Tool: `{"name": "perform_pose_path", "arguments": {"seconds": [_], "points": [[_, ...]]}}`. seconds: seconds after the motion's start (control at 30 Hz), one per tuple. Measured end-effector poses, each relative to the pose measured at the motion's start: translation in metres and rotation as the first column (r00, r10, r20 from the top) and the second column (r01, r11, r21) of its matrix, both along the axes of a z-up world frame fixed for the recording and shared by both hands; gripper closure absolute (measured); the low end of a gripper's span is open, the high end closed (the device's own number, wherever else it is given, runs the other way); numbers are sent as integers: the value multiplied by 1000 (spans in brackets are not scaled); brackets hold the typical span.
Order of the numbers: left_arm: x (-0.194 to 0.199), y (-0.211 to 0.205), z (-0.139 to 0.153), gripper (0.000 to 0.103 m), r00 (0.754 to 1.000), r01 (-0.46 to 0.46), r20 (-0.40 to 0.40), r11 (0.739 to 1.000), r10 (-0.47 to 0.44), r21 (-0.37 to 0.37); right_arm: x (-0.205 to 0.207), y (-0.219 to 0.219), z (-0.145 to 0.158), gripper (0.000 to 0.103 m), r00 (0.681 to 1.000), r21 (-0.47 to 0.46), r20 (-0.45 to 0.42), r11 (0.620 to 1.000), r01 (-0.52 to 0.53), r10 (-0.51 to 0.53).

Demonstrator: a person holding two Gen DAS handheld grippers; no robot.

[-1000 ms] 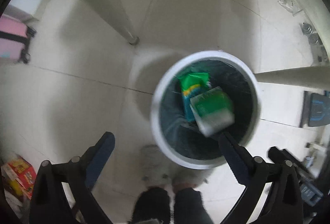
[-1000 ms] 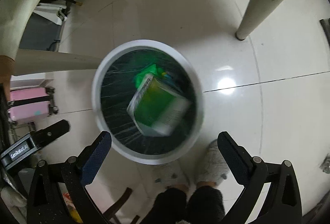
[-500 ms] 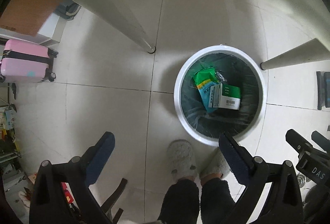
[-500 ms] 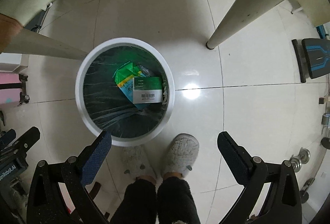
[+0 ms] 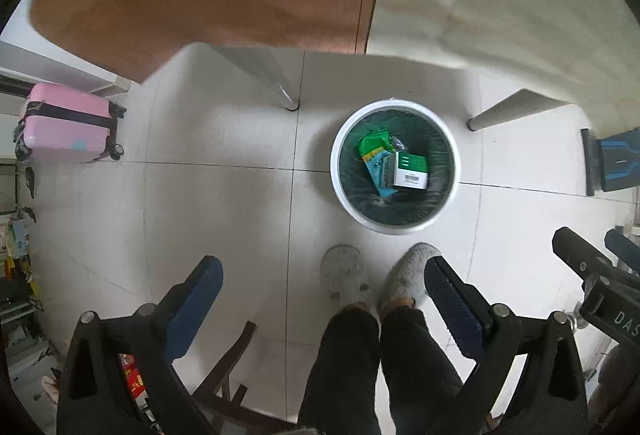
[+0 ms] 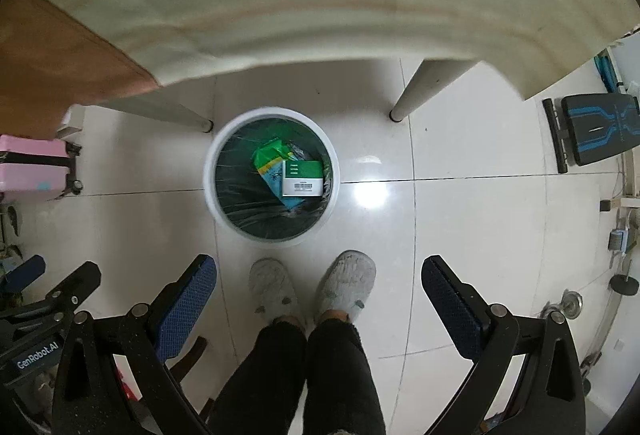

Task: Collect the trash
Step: 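Raise both tools from the bin back toward the table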

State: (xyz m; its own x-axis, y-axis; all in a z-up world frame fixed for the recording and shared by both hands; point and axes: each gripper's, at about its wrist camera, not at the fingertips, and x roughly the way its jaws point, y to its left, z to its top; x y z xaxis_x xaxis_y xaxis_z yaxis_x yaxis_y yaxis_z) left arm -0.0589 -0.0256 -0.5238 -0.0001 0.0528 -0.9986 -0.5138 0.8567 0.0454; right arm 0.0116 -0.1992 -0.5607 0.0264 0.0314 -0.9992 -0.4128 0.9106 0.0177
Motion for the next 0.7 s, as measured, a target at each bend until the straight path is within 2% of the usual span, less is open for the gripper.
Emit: {"name": "perform_pose_path", "arguments": {"seconds": [0.23, 0.4, 0.5, 0.7], "points": [[-15, 3, 69, 0, 999, 15, 37, 1000, -15, -2, -22, 1, 94, 0, 1000, 2, 19, 1000, -25, 25], [-14, 15, 122, 0, 996, 9, 83, 1000, -9, 8, -26, 1, 154, 0, 999, 41, 35, 999, 8, -9], [0, 23, 159, 0, 991, 5, 136, 998, -13, 61, -13, 1, 191, 0, 998, 107, 38, 993, 53, -58], [47, 49, 221, 0, 967, -17, 254, 991, -17, 132, 53, 8, 271, 0, 984, 225, 91, 965, 132, -156]]}}
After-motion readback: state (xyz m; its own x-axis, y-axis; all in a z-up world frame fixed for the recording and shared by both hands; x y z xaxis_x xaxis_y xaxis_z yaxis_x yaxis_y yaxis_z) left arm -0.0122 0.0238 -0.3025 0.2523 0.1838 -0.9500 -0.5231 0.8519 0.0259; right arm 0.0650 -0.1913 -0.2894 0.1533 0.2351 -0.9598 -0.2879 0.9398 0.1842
